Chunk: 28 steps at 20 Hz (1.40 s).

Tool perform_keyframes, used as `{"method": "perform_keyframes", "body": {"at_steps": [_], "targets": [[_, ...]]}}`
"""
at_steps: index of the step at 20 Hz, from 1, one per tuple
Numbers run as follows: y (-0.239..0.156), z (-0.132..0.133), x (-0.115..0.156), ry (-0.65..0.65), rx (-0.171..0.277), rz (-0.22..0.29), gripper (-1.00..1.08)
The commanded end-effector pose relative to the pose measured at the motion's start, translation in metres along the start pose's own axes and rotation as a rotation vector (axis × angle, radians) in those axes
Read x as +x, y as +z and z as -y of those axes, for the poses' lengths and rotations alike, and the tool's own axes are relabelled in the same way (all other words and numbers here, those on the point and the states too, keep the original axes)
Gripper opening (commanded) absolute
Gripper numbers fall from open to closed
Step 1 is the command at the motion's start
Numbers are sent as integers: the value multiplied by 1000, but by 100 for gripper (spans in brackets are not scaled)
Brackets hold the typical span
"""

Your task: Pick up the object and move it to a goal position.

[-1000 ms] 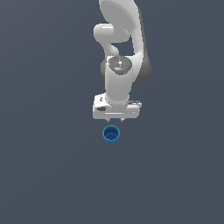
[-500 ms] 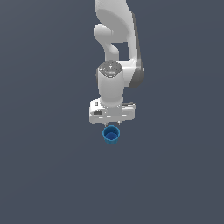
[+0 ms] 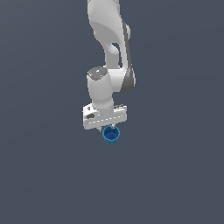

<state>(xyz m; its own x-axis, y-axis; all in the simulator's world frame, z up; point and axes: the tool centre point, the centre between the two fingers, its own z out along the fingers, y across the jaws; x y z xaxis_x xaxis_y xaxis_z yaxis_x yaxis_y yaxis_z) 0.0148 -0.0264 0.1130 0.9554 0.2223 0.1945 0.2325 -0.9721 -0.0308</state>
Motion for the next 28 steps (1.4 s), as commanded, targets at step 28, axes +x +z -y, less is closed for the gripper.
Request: {"method": "perform_keyframes", "body": {"at_steps": [28], "targets": [[40, -21, -2, -60, -8, -88, 28]]}}
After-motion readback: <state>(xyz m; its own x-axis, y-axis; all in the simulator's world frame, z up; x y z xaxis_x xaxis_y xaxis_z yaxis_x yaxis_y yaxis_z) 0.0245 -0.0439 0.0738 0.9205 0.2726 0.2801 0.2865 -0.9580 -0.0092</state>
